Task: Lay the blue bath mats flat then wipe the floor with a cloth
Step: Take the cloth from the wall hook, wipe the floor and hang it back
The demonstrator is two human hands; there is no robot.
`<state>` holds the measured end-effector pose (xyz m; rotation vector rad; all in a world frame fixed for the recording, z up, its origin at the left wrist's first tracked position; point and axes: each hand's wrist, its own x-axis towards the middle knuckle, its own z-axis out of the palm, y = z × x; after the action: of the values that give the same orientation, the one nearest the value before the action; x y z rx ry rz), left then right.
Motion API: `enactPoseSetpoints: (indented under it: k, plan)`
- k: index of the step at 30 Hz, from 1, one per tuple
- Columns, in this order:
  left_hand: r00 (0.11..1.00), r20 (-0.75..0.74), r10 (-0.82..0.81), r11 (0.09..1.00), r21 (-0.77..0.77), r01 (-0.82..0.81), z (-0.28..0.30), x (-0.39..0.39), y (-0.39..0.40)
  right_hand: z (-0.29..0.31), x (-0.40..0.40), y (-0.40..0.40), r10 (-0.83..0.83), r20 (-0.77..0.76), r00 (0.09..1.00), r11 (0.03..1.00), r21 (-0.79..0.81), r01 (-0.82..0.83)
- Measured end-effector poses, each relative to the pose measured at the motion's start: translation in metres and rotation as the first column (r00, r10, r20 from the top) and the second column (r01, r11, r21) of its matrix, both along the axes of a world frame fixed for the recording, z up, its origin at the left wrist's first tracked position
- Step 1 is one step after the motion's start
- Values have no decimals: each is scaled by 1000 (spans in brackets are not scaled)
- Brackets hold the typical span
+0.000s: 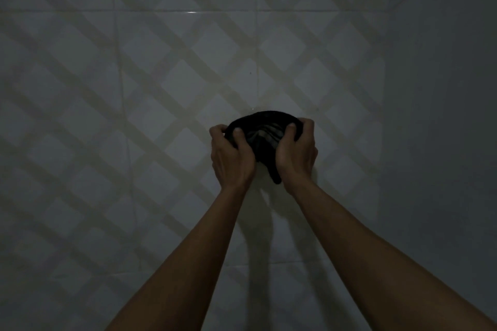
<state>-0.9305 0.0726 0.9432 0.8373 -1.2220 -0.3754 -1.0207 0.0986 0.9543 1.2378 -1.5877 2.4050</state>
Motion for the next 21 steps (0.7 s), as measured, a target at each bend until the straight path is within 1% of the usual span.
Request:
enactPoseSetpoints:
  k: [6, 10, 12, 15, 17, 19, 21]
  plan:
    - [996, -67, -52, 976, 209, 65, -42, 5, -1, -39, 10, 5, 34, 57, 998, 993, 112, -41]
    - [990, -101, -100, 925, 357, 130, -86, 21, -5, -78, -1, 10, 37, 81, 996, 964, 260, -57]
    - [992, -27, -122, 893, 432, 122, -110, 30, -4, -101, -8, 14, 51, 87, 995, 929, 361, -79]
    - [958, 214, -188, 866, 497, 59, -149, 40, 0, -139, -21, 25, 115, 73, 991, 866, 482, -135]
    - [907, 353, -229, 844, 537, 4, -177, 43, 6, -166, -28, 36, 165, -29, 986, 800, 589, -117]
    - [869, 412, -273, 802, 596, -30, -206, 45, 15, -198, -34, 47, 216, -135, 967, 711, 701, -61]
    - [835, 439, -331, 744, 666, -55, -238, 46, 28, -234, -41, 59, 266, -112, 958, 623, 778, -82]
